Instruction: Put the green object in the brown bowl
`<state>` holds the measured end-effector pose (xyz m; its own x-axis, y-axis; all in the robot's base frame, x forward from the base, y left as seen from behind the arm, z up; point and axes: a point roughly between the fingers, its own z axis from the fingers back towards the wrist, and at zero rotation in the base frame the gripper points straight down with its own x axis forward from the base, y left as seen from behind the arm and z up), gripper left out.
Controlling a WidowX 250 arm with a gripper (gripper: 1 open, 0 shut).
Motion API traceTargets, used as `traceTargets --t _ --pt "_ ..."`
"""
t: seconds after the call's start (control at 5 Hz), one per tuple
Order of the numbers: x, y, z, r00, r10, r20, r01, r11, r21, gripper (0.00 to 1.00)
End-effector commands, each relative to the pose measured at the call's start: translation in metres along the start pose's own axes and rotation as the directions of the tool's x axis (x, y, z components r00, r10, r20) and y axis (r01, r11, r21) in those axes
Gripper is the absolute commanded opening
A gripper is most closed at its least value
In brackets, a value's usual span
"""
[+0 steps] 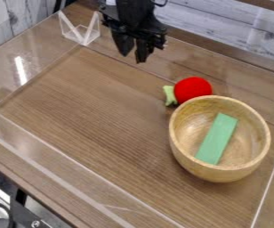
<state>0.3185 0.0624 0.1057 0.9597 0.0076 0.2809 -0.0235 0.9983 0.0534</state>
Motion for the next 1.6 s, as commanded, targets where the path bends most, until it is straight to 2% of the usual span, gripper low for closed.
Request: traceTargets --t 0.0,0.2,0.4,0.6,0.8,1.0,1.4 --pt "0.013 0.009 0.026 0.997 -0.001 0.076 0.0 1.0 0.005 1.0" --pt "0.013 0.002 0.039 0.995 0.032 0.09 -0.034 0.999 0.014 1.0" --pt "0.007 -0.015 0.042 0.995 0.044 0.085 -0.045 0.999 0.01 1.0" --pt "0.002 -0.001 0.034 0.994 0.061 0.086 -0.064 0.998 0.03 1.0" --pt "0.009 0.02 0.041 0.995 0.045 0.094 -0.049 0.998 0.041 1.0" --pt "0.013 0.027 0.043 0.995 0.032 0.093 -0.036 0.999 0.039 1.0" --pt "-0.002 -0.015 0.023 0.993 0.089 0.083 -0.093 0.995 0.048 1.0"
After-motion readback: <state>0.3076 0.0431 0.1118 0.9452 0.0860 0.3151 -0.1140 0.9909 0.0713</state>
